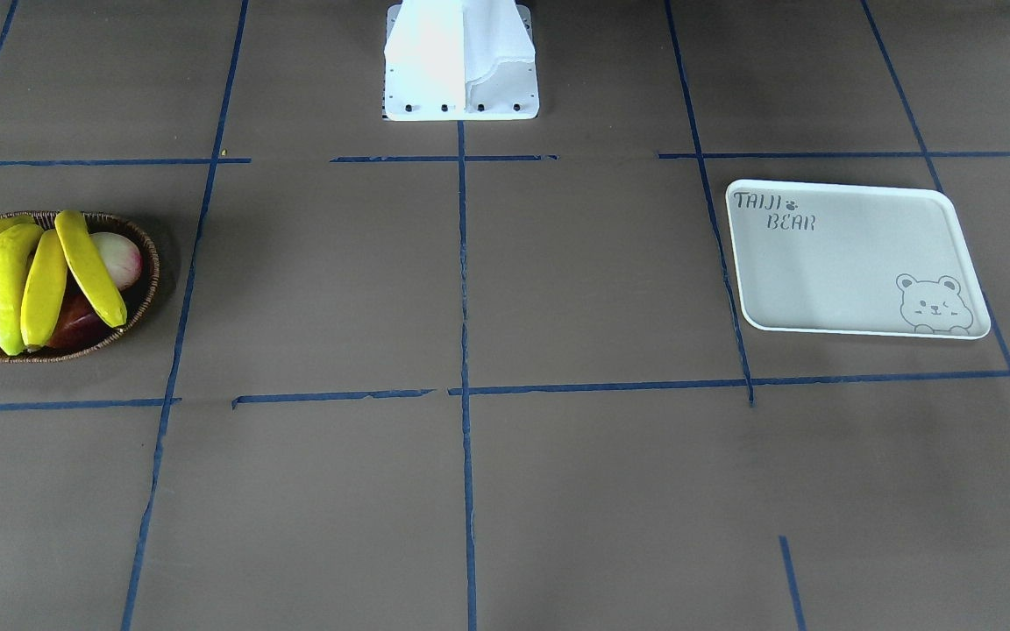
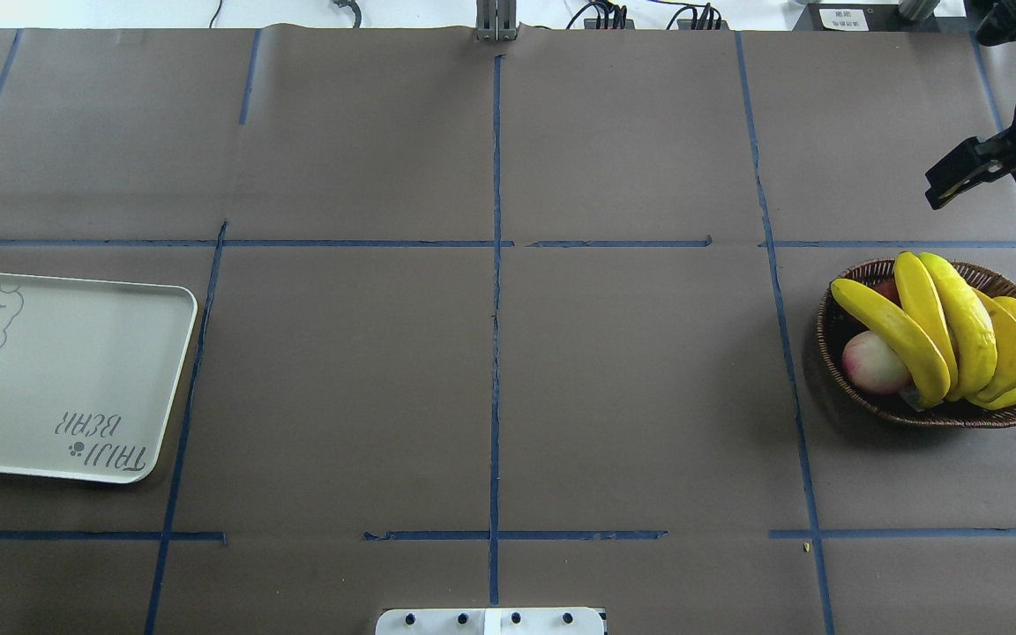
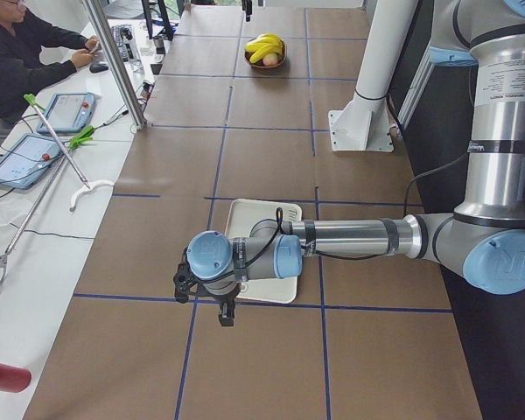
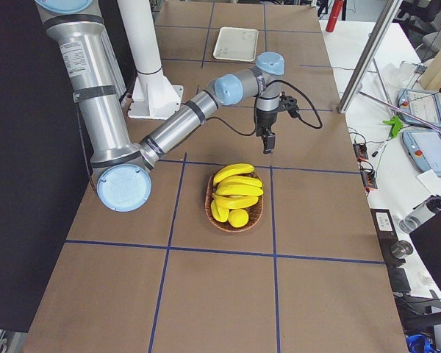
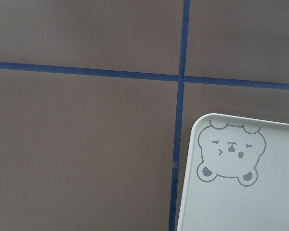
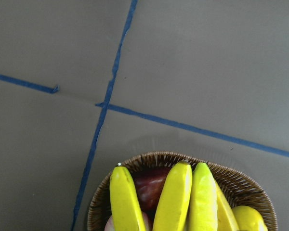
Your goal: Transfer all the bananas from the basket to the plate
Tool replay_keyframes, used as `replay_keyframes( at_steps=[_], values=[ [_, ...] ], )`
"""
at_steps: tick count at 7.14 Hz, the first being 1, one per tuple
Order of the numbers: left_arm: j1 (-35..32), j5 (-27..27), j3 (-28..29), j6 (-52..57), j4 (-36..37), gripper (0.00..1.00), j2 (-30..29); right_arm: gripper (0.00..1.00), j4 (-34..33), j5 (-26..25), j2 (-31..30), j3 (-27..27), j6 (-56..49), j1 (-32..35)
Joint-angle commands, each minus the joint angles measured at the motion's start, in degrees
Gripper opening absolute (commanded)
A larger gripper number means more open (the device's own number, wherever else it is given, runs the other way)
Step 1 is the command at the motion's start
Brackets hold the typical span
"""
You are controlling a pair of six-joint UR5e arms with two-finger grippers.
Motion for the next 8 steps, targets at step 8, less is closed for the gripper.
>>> replay_keyframes(
  at_steps=[8],
  values=[
    [0.00, -0.10, -0.52, 0.09, -0.07, 1.00, 0.33, 0.83, 15.65, -6.03, -12.07, -2.79, 3.98, -14.74]
  ],
)
